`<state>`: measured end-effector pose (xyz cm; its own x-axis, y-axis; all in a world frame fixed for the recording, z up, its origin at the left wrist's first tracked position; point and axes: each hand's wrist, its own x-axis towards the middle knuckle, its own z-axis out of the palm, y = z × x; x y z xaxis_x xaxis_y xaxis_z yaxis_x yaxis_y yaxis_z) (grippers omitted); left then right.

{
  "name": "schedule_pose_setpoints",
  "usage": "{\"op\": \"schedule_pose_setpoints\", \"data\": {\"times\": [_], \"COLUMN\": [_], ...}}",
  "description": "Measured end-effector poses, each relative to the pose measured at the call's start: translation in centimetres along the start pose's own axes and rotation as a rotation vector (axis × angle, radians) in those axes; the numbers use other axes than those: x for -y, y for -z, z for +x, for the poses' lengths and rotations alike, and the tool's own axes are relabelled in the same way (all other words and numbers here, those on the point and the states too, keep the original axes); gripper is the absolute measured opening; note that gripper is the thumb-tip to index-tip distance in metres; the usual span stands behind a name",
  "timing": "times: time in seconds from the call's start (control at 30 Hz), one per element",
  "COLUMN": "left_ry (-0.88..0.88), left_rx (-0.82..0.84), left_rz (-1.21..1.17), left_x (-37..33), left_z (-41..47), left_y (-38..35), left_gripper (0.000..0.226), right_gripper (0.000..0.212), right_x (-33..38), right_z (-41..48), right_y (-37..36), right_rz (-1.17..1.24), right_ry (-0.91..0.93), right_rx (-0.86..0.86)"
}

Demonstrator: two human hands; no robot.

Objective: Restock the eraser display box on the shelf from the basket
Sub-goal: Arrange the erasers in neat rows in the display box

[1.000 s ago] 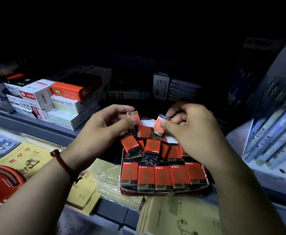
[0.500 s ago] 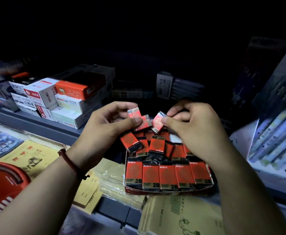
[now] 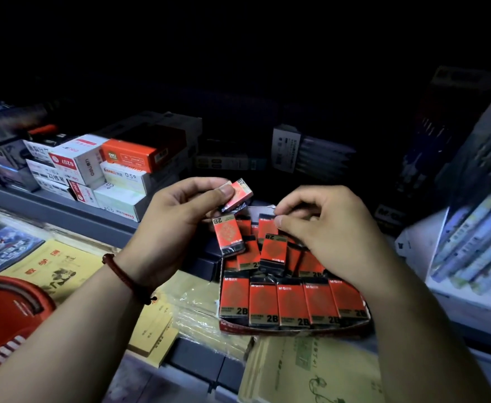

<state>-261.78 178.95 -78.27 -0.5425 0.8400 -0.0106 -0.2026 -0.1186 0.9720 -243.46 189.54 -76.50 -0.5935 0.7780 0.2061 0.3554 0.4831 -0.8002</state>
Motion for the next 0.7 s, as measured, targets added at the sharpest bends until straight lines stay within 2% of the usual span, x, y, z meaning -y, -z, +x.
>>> {"op": "schedule_pose_setpoints", "data": {"times": [0.3,0.47,0.7], "left_ry": [-0.095,-0.103,-0.236], "left_rx": [0.067,0.066,0.084], "left_rz": [0.097,0.159,0.489], "left_x": [0.37,0.23,0.54], "left_z": [-0.17,-0.39,-0.41], "left_y": [0.09,-0.17,-0.37], "left_gripper": [0.036,0.033,0.027], "right_gripper": [0.015,0.012,0.012], "right_x": [-0.02,-0.10,-0.01], "right_z": [0.20,0.19,0.11], "right_y": [0.23,0.17,0.10], "right_rz": [0.054,0.062,0.029], "right_ry": [-0.035,-0.024,-0.021], "right_rx": [0.050,0.007,-0.002]}}
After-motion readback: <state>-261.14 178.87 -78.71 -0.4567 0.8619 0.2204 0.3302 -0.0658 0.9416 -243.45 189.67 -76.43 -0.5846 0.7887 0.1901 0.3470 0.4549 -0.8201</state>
